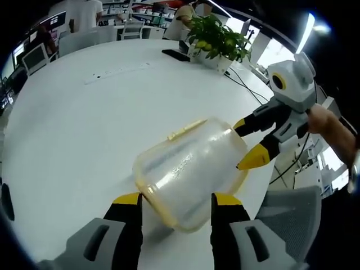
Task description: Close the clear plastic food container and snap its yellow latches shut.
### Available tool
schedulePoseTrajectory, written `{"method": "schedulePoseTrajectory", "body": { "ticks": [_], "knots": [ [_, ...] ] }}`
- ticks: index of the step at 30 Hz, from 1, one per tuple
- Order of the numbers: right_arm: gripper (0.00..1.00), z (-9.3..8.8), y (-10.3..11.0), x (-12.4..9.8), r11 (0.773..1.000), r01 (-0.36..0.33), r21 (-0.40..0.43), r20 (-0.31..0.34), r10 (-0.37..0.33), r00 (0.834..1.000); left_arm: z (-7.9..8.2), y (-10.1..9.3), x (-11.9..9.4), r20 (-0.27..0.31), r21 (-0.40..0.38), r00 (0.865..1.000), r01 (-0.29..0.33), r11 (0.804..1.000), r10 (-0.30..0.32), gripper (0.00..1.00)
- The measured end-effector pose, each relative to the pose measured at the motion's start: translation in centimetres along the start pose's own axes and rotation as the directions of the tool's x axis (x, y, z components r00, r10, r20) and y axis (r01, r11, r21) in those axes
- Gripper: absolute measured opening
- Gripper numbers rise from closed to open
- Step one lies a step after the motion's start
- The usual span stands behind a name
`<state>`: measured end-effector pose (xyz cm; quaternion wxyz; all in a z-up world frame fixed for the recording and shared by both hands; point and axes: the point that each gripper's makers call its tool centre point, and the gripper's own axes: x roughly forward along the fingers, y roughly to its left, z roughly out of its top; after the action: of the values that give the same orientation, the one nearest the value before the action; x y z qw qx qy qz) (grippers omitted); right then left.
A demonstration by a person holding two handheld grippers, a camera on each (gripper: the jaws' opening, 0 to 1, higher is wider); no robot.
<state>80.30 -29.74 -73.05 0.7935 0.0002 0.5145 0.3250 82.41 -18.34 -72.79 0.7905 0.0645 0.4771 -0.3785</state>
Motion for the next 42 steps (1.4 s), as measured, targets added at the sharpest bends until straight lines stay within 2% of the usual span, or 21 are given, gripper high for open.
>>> {"method": "schedulePoseTrajectory", "body": {
  "ticks": [29, 42],
  "knots": [
    [0.47, -1.1, 5.0, 1.6, 1.000, 0.004, -0.001, -0.004, -0.004, 1.000, -4.4, 1.1, -3.1, -0.012, -0.035, 1.000, -0.008, 0.999, 0.008, 0.42],
    [0.49, -1.3, 5.4, 1.6, 1.000, 0.002, 0.017, 0.008, -0.002, 1.000, -4.9, 1.0, -3.4, 0.009, -0.053, 1.000, -0.007, 0.999, 0.007, 0.43]
  ]
}}
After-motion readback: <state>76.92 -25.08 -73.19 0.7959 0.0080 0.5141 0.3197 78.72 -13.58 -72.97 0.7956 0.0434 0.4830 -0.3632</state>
